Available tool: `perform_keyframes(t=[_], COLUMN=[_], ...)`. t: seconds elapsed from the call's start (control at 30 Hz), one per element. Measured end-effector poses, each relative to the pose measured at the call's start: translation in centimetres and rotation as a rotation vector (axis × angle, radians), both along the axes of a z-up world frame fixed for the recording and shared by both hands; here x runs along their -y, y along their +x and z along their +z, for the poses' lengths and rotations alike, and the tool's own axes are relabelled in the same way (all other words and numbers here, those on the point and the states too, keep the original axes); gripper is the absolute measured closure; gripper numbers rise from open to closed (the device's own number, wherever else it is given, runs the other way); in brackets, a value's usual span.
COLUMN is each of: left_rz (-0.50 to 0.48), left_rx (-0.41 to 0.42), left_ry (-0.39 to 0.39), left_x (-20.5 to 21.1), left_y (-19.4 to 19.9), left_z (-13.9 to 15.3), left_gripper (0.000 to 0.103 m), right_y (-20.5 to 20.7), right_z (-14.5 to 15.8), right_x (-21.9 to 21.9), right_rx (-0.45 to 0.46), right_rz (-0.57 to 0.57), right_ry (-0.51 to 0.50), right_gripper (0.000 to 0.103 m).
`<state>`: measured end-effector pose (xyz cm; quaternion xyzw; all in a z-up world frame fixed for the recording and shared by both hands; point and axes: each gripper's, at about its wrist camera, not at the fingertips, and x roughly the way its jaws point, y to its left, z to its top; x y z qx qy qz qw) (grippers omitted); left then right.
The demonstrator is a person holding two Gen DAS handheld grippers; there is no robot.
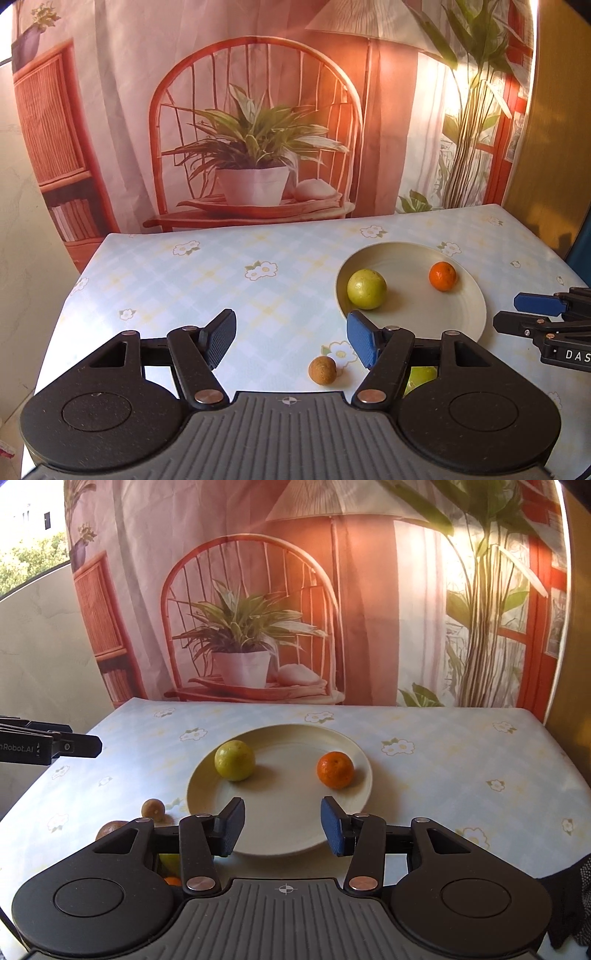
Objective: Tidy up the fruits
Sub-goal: 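Withdraw both grippers from the plate and move toward the large red apple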
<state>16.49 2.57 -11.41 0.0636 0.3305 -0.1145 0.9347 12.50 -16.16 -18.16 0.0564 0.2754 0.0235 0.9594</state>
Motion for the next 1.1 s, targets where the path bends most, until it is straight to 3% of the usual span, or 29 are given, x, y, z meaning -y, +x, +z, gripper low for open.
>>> perform_keyframes(t=[0.33, 0.77, 0.9, 1.1], left_rz=[-0.001, -0.045, -0.043, -0.035], left_rx=[0.004, -0.003, -0.011, -0.009], left_ry=[-0.053, -0.045, -0.052, -0.055], left_x=[0.1, 0.9, 0.8, 0.5], left_y=[-3.0, -4.3, -4.4, -4.8], left_z=[-0.9, -1.9, -2.1, -2.2], left_gripper=[0.034, 0.034, 0.033, 0.033], right_y=[-3.1, -5.7, -6.1, -6.4], right_z=[-0.8, -1.5, -1.6, -1.8], right_x=[-0.6, -1.8, -2.2, -2.8], right_rx=[0.010, -0.008, -0.008, -0.007], right_rz=[-0.009, 0.019, 0.028, 0.042], right_ry=[-0.016, -0.061, -0.070, -0.078], right_gripper=[0.059, 0.052, 0.041, 0.038])
